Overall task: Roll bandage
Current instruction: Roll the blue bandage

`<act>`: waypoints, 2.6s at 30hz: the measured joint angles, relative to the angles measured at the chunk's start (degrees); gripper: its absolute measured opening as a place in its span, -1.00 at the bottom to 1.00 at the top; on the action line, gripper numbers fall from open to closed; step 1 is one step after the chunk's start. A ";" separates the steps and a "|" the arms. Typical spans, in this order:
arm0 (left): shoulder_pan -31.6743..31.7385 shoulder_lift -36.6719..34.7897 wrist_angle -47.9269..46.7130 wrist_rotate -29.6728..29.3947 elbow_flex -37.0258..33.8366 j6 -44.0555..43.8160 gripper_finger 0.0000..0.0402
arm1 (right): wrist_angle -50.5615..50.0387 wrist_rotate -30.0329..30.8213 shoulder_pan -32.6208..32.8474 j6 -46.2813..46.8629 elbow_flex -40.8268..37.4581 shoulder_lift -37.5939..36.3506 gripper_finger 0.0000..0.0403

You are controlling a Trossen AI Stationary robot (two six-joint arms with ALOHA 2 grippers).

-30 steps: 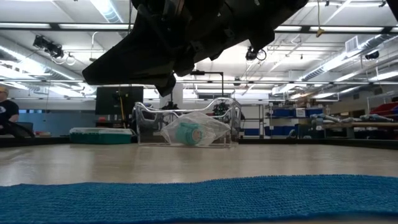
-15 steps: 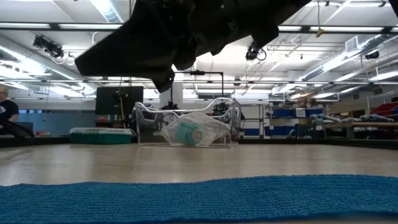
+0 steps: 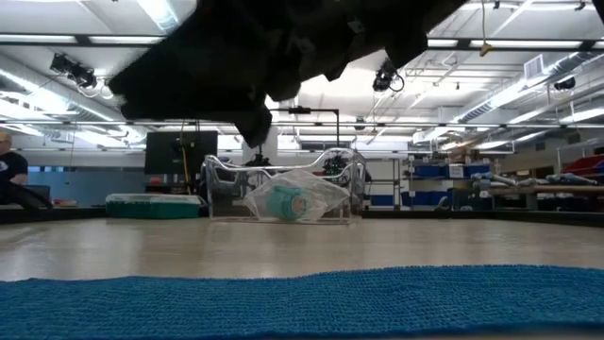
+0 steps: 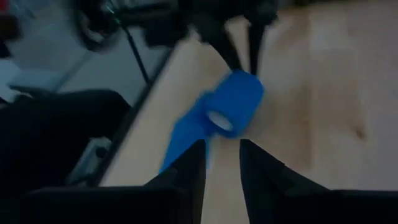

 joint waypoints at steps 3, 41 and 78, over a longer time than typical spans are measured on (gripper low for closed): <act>1.05 0.00 0.00 -0.55 0.02 0.00 -0.82 | -7.56 0.25 -1.27 -0.14 4.67 -0.45 -0.55; 3.48 -0.18 1.93 0.10 0.11 2.87 -0.82 | 5.86 9.19 4.85 1.46 6.41 10.13 -0.56; 3.67 -0.20 3.04 -3.15 0.13 2.56 -0.82 | -6.79 8.08 0.37 -4.49 7.43 2.93 -0.41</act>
